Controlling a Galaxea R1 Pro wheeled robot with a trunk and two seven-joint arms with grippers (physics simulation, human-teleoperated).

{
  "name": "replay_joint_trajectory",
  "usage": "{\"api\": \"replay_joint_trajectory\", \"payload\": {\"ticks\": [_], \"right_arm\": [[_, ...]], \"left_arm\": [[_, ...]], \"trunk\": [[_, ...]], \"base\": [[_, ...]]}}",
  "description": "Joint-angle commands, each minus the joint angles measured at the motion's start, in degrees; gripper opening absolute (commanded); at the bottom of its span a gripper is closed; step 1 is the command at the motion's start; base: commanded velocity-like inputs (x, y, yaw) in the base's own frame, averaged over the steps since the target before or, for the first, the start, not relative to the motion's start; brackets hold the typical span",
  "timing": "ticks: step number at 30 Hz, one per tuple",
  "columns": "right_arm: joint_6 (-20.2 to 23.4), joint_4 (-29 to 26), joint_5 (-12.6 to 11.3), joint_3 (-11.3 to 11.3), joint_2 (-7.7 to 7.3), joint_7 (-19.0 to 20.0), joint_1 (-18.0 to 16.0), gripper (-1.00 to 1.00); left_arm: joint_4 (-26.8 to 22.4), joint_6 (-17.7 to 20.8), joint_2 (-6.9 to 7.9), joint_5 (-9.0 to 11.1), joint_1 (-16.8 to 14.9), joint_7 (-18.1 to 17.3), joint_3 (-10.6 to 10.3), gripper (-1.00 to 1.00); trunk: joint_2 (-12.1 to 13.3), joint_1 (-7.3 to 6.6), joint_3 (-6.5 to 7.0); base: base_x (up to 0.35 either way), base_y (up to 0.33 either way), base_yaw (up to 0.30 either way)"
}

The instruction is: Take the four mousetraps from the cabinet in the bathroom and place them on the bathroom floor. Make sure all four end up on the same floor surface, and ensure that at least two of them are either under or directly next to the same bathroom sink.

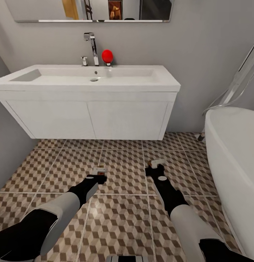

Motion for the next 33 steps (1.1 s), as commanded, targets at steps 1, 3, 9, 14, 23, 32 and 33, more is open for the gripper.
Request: {"api": "replay_joint_trajectory", "payload": {"ticks": [1,3,9,14,23,32,33], "right_arm": [[-1.42,-0.01,0.59,-0.23,0.07,0.78,0.04,-1.00],[-3.15,0.06,0.58,-0.23,0.07,2.18,0.10,-1.00],[-4.79,0.20,0.58,-0.24,0.07,5.48,0.16,-1.00],[-4.95,0.68,0.64,-0.24,0.07,5.87,0.15,-1.00],[-4.99,1.05,0.67,-0.24,0.07,5.95,0.16,-1.00],[-4.99,1.18,0.67,-0.24,0.07,5.95,0.17,-1.00],[-4.99,1.18,0.67,-0.24,0.07,5.94,0.17,-1.00]], "left_arm": [[-0.13,0.33,0.02,0.46,-0.01,0.37,-0.51,-1.00],[-0.13,0.32,0.03,0.46,-0.01,0.37,-0.51,-1.00],[-0.06,0.31,0.02,0.45,-0.01,0.36,-0.51,-1.00],[-0.05,0.31,0.03,0.46,-0.01,0.36,-0.51,-1.00],[-0.04,0.31,0.03,0.46,-0.01,0.36,-0.51,-1.00],[-0.04,0.31,-0.05,0.46,-0.01,0.36,-0.51,-1.00],[-0.04,0.31,-0.05,0.46,-0.01,0.36,-0.51,-1.00]], "trunk": [[-0.02,-0.01,-0.04],[-0.02,-0.01,-0.05],[-0.02,-0.01,-0.05],[-0.02,-0.01,-0.05],[-2.42,1.31,-1.14],[-6.03,3.29,-3.30],[-6.43,3.50,-3.56]], "base": [[0.000,0.000,0.000],[0.000,0.000,0.000],[0.000,0.000,0.000],[0.000,0.000,0.000],[0.000,0.000,0.000],[0.000,0.000,0.000],[0.000,0.000,0.000]]}}
